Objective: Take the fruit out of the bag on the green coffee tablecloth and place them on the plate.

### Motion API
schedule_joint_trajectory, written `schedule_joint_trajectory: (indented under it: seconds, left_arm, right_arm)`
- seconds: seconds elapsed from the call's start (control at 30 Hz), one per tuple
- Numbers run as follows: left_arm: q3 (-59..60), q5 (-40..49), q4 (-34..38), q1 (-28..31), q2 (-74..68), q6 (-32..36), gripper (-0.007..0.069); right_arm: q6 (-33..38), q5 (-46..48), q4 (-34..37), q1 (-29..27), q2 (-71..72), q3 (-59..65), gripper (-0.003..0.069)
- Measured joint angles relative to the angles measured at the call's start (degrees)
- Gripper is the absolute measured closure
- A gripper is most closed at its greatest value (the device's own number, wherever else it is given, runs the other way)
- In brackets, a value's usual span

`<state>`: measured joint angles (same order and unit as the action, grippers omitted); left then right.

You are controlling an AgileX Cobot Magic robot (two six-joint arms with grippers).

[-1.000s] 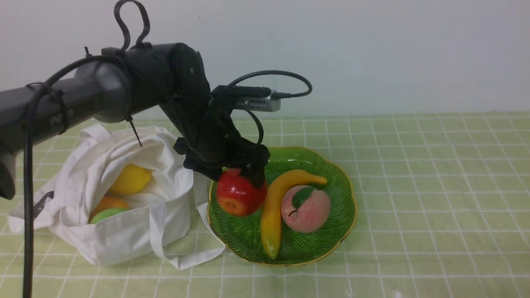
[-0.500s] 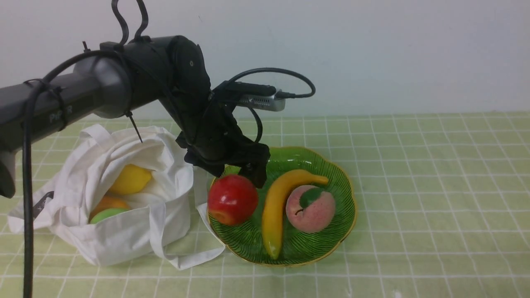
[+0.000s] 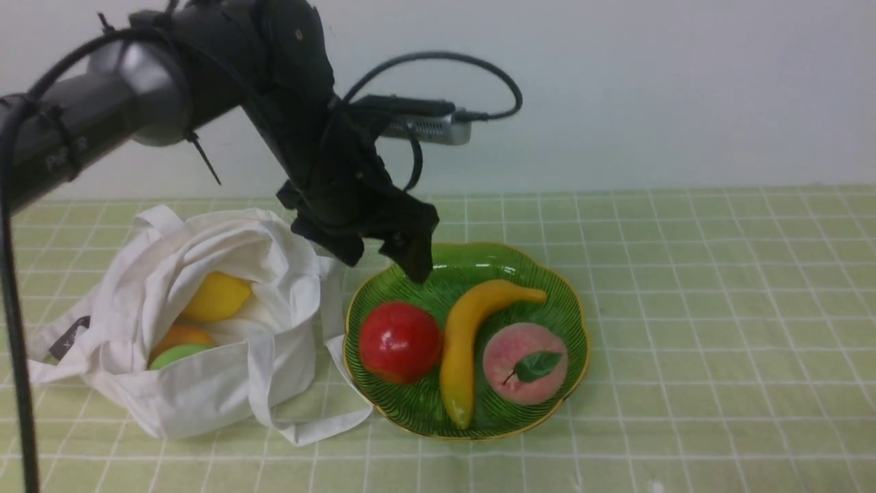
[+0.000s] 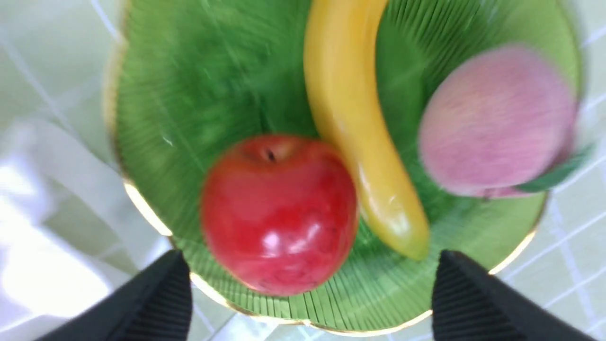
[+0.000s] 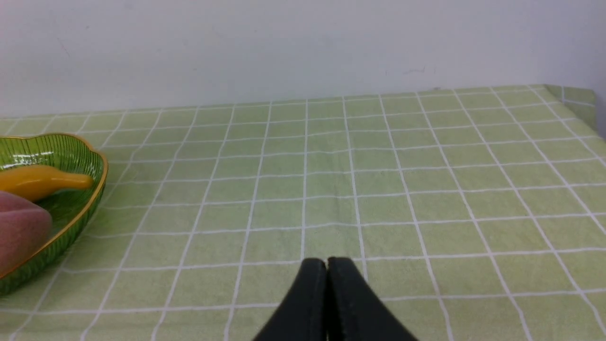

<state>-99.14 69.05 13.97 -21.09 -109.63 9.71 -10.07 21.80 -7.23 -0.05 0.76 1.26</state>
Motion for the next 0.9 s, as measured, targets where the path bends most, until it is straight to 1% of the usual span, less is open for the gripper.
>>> schedule_joint_trajectory:
  seconds: [0.1, 0.13, 0.2, 0.27, 0.3, 0.4, 0.53, 0.57, 0.6, 0.7, 0.9]
  left_arm:
    - [1.8, 0.3, 0.4, 1.1, 8.3, -0.1, 0.0115]
    - [2.3, 0.3, 0.4, 1.2, 8.9, -0.1, 0.0127]
    - [5.9, 0.6, 0.7, 1.3, 17.2, -0.2, 0.0207]
    - [8.6, 0.0, 0.8, 1.3, 21.3, -0.2, 0.0255]
    - [8.9, -0.1, 0.8, 1.3, 21.9, -0.2, 0.026]
    - [16.4, -4.7, 1.2, 1.4, 32.5, -0.3, 0.037]
    - [24.2, -10.4, 1.8, 1.4, 42.1, 0.0, 0.0454]
    - [24.6, -10.7, 1.9, 1.4, 42.6, 0.0, 0.0457]
    - [27.2, -12.4, 2.2, 1.4, 45.7, 0.0, 0.0474]
    - [32.3, -15.3, 2.7, 1.4, 52.3, 0.0, 0.0489]
    - [36.4, -16.0, 3.3, 1.4, 60.6, 0.0, 0.0494]
  right_arm:
    - [0.0, 0.0, 0.0, 0.0, 0.0, 0.0, 0.0669]
    - [0.0, 0.0, 0.0, 0.0, 0.0, 0.0, 0.0669]
    - [0.0, 0.0, 0.0, 0.0, 0.0, 0.0, 0.0669]
    - [0.0, 0.0, 0.0, 0.0, 0.0, 0.0, 0.0669]
    - [0.0, 0.0, 0.0, 0.0, 0.0, 0.0, 0.0669]
    - [0.0, 0.0, 0.0, 0.0, 0.0, 0.0, 0.0669]
    - [0.0, 0.0, 0.0, 0.0, 0.0, 0.0, 0.0669]
    - [0.0, 0.0, 0.0, 0.0, 0.0, 0.0, 0.0669]
    - [0.0, 0.0, 0.0, 0.0, 0.0, 0.0, 0.0669]
    - [0.0, 0.0, 0.0, 0.0, 0.0, 0.0, 0.0669]
    - [0.0, 0.0, 0.0, 0.0, 0.0, 0.0, 0.0669]
